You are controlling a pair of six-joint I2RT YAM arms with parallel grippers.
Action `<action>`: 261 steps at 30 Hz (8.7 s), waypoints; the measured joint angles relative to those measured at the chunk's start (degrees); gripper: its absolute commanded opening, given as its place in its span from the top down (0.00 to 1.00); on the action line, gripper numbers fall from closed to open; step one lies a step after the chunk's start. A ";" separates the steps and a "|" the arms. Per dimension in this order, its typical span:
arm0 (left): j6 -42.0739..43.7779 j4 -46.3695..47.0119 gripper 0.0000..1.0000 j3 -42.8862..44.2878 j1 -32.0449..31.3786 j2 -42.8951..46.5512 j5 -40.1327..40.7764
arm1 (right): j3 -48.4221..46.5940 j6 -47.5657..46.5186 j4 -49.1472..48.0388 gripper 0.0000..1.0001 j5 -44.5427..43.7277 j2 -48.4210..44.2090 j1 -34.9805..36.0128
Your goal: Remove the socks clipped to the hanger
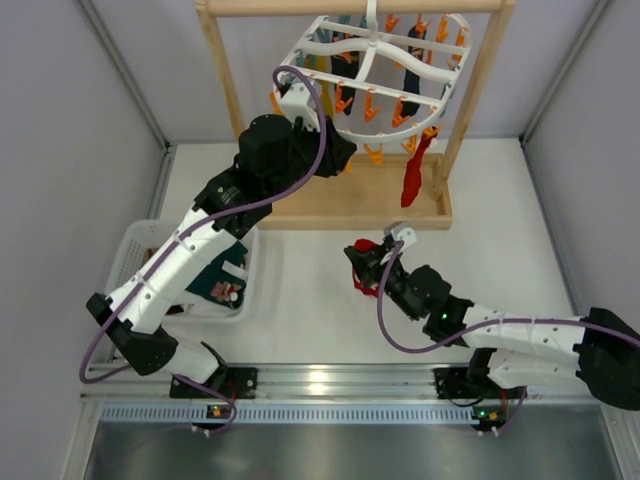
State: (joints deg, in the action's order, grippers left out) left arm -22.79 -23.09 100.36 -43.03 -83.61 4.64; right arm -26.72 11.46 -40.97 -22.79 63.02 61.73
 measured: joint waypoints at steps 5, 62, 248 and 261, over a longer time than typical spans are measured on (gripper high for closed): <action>0.00 1.01 0.40 -4.26 0.02 2.49 2.10 | 0.63 2.43 9.18 1.00 -0.52 -5.77 0.02; -0.26 -15.47 0.01 -30.64 0.17 60.76 21.88 | -85.90 -3.21 43.34 0.71 36.68 61.22 3.96; 11.04 -1.27 0.02 25.68 -19.71 -23.76 21.16 | -8.24 2.29 25.20 1.00 47.08 -21.00 -37.97; 8.48 -0.42 0.01 14.36 -15.85 -16.52 17.62 | -7.45 2.29 26.21 1.00 52.28 -21.92 -37.99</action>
State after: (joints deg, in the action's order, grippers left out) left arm -14.31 -23.51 114.72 -58.87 -100.14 22.26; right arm -34.17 13.76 -14.76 29.50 41.10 23.75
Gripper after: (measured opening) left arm 0.990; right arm 0.004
